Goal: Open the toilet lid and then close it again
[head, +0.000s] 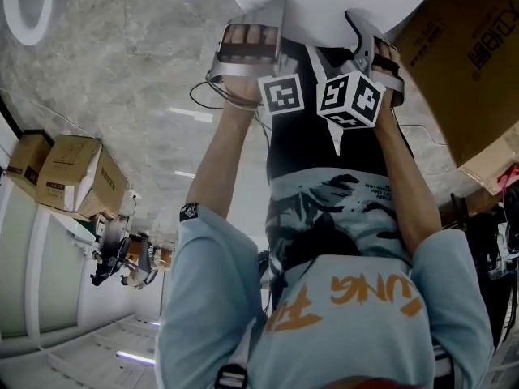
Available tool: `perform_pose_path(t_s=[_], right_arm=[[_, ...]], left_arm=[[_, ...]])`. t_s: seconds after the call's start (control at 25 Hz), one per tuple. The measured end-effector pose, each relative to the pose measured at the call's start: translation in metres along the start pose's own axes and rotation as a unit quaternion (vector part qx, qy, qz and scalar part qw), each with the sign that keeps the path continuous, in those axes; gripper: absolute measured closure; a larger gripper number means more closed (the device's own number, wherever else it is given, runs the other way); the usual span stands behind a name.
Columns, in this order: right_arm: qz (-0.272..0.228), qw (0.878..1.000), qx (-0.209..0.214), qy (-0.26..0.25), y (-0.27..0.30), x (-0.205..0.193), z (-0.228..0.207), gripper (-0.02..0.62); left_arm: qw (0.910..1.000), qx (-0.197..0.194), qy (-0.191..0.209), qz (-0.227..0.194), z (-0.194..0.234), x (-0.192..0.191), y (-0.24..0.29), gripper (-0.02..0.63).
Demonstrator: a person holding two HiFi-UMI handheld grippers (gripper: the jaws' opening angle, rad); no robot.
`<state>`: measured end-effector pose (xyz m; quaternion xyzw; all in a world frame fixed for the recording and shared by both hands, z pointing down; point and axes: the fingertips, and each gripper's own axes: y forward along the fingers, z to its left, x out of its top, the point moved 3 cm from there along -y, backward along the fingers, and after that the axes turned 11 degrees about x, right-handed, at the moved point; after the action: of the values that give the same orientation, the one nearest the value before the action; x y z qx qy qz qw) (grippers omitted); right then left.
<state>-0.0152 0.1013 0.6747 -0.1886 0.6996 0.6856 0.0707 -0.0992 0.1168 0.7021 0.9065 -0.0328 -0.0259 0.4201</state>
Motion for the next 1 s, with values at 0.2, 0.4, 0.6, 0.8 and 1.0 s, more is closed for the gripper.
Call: perform_pose_path(t_s=[0.2,0.4,0.6,0.8,1.0], right_arm=[[-0.017,1.000,-0.004,-0.005,-0.011,0.004,0.002,0.176],[-0.055,0.998,0.002,-0.032,-0.031,0.003,0.001,0.178],[-0.065,0.991,-0.012,-0.117,-0.049,0.011,0.002,0.217],[-0.036,0.973,-0.077,-0.216,-0.068,0.020,0.008,0.222],[-0.044,0.976,-0.084,-0.196,-0.097,0.025,0.012,0.270]], left_arm=[[0.9995,0.027,-0.001,0.019,0.007,-0.001,-0.010,0.229],[0.9996,0.018,-0.008,0.020,0.018,0.007,-0.026,0.242],[0.9997,0.017,-0.003,0.020,0.039,0.008,-0.043,0.258],[0.9986,0.032,-0.031,0.028,0.059,0.008,-0.066,0.281],[0.9975,0.034,-0.055,0.030,0.074,0.011,-0.090,0.295]])
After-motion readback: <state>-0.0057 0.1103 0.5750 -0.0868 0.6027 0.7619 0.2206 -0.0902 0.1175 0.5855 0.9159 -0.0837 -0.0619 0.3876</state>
